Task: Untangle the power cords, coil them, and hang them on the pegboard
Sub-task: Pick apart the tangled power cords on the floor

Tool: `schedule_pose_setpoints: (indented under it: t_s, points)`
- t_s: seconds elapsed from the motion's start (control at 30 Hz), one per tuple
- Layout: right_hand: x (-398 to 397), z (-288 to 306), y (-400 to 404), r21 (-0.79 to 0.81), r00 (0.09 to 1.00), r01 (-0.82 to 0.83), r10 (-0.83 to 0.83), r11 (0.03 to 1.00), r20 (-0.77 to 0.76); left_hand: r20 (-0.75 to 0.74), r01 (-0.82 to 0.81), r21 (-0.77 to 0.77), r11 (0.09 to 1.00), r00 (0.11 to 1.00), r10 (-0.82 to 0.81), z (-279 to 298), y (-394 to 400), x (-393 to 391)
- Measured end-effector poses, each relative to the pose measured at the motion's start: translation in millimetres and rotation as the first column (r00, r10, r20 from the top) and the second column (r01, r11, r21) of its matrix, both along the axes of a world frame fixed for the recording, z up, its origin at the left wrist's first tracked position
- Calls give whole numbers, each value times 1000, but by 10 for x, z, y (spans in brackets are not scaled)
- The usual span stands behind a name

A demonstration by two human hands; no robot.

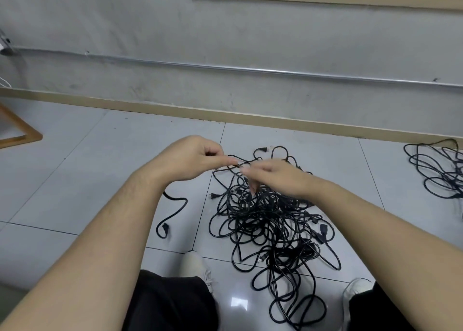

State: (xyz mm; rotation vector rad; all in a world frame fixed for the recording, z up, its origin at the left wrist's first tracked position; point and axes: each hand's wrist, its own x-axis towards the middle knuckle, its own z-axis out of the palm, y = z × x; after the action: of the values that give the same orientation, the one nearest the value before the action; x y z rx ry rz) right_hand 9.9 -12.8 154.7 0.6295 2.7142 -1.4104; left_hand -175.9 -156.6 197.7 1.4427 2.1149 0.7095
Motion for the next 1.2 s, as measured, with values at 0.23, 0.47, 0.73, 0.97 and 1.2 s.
schedule_pose_setpoints:
  t_s: [0.23, 0.47, 0.73, 0.97, 1.2]
  points:
    - [280, -544, 314, 149, 935, -159, 100, 976, 340, -205, -128, 1, 992, 971, 125, -1, -123, -178]
    - [193, -112, 336, 288, 984, 130, -89, 949, -151, -43, -261, 61, 963, 964, 264, -55, -215, -336]
    - [102, 185, 69, 173, 991, 95, -76, 980, -112, 142, 97, 22, 995, 985, -99, 15, 26, 189]
    - [529, -109, 389, -51, 963, -10, 23, 999, 267, -84, -100, 83, 991, 991, 107, -65, -80, -87]
    - [556, -285, 502, 105, 991, 37, -50, 994, 126, -158, -145, -163, 976, 980, 120, -277, -90, -257]
